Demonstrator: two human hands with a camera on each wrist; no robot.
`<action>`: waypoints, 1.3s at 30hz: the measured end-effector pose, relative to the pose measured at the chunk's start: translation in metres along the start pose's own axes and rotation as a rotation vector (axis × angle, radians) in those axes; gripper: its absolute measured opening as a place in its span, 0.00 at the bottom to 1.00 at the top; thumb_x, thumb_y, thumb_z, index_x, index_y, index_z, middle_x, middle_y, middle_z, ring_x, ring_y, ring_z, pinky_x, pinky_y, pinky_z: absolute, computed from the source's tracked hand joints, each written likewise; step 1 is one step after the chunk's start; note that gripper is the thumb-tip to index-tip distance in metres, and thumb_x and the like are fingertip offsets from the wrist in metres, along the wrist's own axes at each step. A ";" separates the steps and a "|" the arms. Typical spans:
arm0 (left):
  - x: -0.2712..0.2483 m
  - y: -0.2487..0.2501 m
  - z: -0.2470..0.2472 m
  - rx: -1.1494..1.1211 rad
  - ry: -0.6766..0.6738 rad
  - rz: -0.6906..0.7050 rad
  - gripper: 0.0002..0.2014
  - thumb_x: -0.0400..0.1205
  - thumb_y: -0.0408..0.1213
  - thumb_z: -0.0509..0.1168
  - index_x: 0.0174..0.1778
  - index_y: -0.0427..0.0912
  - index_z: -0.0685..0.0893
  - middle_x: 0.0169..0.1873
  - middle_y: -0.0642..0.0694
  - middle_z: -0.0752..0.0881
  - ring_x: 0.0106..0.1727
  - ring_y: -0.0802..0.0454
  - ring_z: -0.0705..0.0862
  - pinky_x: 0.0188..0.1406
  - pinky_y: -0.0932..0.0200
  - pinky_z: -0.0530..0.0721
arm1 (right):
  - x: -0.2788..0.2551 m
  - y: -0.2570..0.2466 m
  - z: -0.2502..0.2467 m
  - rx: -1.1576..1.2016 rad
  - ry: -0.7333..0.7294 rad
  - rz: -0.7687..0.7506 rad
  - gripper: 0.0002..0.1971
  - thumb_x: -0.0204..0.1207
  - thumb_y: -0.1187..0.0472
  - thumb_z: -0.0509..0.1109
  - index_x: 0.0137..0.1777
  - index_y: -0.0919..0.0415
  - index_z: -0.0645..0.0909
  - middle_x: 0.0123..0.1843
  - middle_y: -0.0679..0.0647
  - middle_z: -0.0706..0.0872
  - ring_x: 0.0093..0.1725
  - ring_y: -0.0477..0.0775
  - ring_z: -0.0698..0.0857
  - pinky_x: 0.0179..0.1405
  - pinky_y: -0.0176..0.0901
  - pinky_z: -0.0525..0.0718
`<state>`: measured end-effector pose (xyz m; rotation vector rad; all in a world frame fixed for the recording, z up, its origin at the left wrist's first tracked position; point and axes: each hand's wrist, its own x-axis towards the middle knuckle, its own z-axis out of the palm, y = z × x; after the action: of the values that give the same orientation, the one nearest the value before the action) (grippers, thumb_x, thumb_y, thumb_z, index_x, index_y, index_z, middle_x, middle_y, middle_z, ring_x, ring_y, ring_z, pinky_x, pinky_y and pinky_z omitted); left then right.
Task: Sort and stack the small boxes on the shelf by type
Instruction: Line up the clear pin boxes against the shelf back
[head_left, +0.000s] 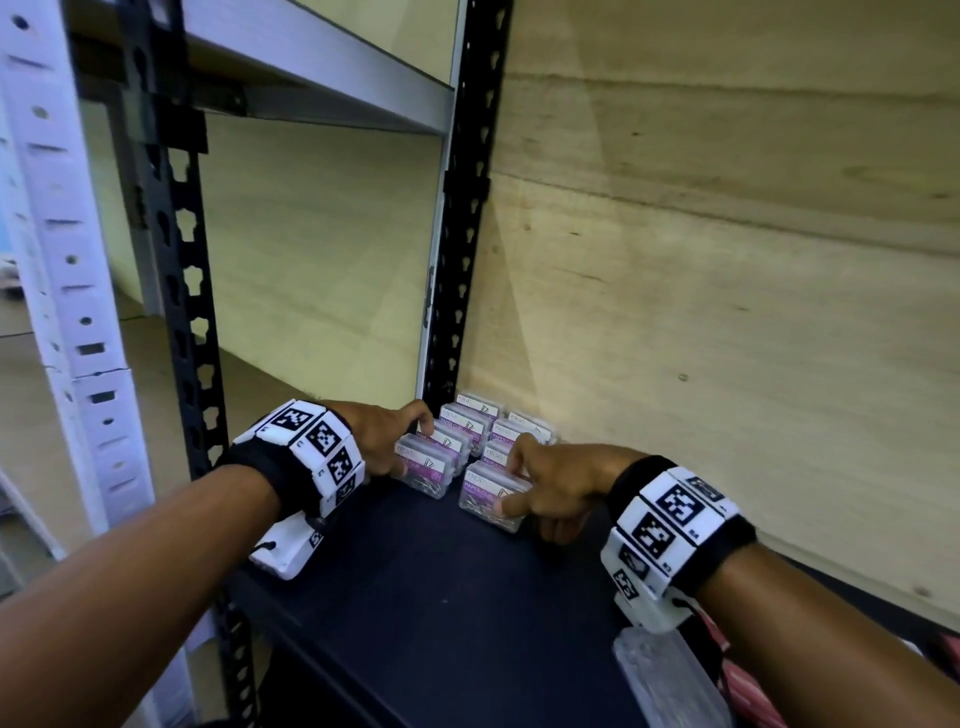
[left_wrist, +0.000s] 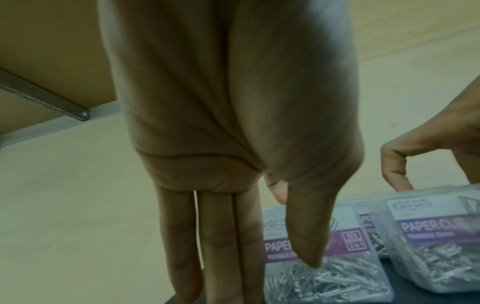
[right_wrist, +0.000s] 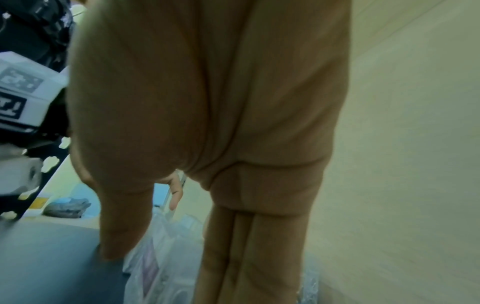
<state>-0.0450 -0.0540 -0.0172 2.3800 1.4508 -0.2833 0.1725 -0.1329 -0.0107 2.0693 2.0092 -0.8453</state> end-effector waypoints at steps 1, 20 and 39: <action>-0.001 0.001 0.001 0.009 0.002 -0.001 0.21 0.85 0.43 0.64 0.65 0.57 0.58 0.42 0.40 0.88 0.34 0.50 0.84 0.40 0.54 0.84 | -0.002 0.005 -0.003 0.035 0.005 0.006 0.23 0.81 0.47 0.70 0.66 0.52 0.61 0.47 0.63 0.92 0.39 0.60 0.90 0.53 0.59 0.90; -0.025 0.082 -0.030 0.217 0.113 0.102 0.17 0.84 0.55 0.61 0.68 0.58 0.74 0.44 0.56 0.75 0.52 0.53 0.78 0.59 0.51 0.80 | 0.004 0.054 -0.040 -0.213 0.075 -0.037 0.17 0.78 0.60 0.75 0.65 0.51 0.83 0.49 0.48 0.85 0.46 0.51 0.84 0.50 0.44 0.82; -0.003 0.141 -0.021 0.309 0.112 0.233 0.15 0.83 0.55 0.62 0.64 0.58 0.80 0.59 0.53 0.81 0.52 0.52 0.77 0.52 0.55 0.78 | -0.015 0.108 -0.035 -0.241 0.130 0.080 0.15 0.70 0.52 0.81 0.56 0.46 0.86 0.46 0.45 0.83 0.49 0.50 0.82 0.50 0.41 0.79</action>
<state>0.0786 -0.1081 0.0293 2.8246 1.2325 -0.3404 0.2869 -0.1403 -0.0049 2.0957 1.9633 -0.4406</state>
